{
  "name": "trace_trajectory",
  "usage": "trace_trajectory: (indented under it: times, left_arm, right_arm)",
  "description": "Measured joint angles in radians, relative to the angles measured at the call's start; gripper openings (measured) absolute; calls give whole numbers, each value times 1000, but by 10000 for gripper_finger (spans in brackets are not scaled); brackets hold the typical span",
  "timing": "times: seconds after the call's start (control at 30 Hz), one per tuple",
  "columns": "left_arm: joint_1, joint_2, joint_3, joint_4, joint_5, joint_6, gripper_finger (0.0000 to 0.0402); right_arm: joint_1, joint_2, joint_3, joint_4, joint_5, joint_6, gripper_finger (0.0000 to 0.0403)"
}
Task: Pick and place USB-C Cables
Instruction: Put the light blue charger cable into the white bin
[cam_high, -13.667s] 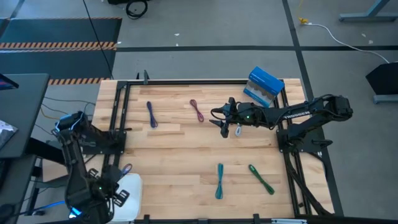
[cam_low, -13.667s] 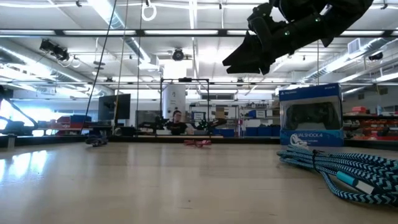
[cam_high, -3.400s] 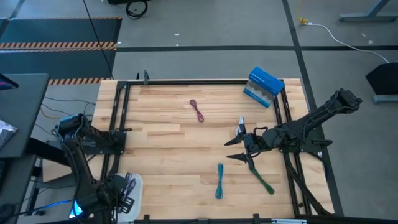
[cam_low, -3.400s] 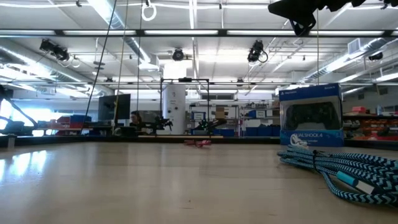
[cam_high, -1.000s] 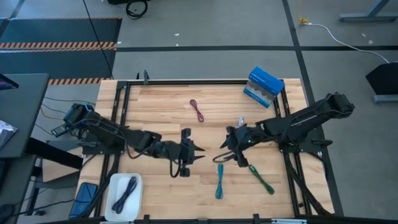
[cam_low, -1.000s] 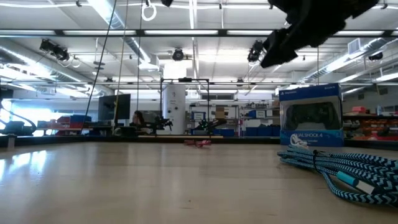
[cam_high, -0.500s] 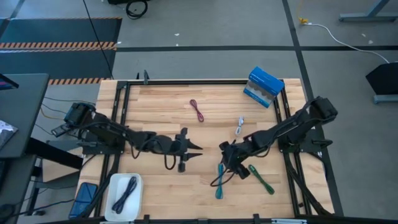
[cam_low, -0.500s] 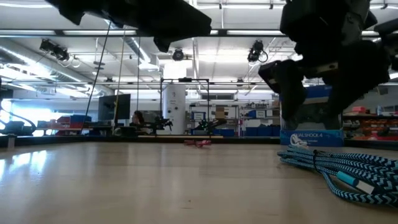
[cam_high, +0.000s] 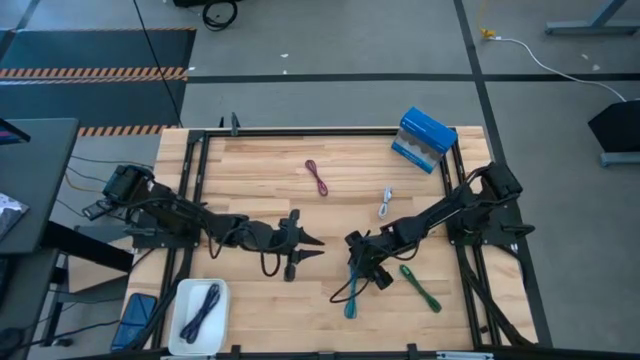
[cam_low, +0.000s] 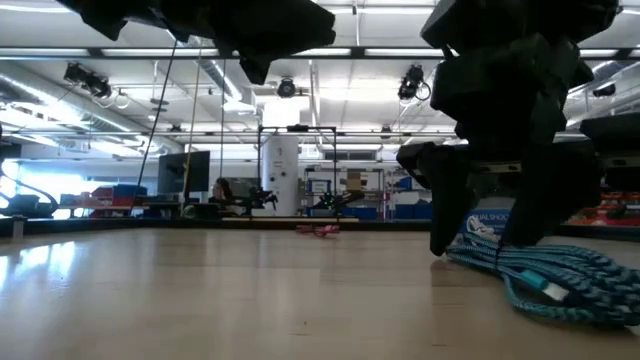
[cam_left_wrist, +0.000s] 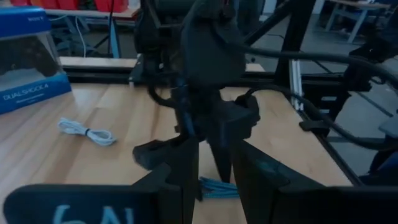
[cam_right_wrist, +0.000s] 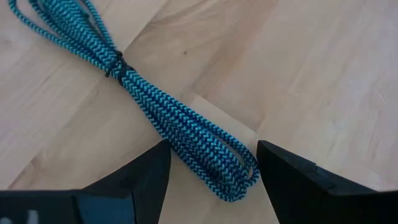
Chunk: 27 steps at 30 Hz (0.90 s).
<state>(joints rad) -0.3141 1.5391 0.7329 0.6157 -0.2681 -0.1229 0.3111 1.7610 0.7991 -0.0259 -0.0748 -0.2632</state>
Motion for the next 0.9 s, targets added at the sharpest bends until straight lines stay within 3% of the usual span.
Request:
trace_trajectory:
  times: [0.2, 0.47, 0.7, 0.9]
  left_arm:
    - [3, 0, 0, -4, -1, 4, 105]
    - [3, 0, 0, -20, -1, 5, 105]
    - [2, 0, 0, 22, -41, 75, 105]
    - [-15, 0, 0, 146, -71, 246, 105]
  right_arm:
    - [2, 0, -1, 18, 36, 25, 201]
    - [-3, -38, -2, 38, 84, 84, 21]
    - [3, -47, -2, 33, 219, 134, 14]
    - [3, -138, -2, 59, 334, 132, 14]
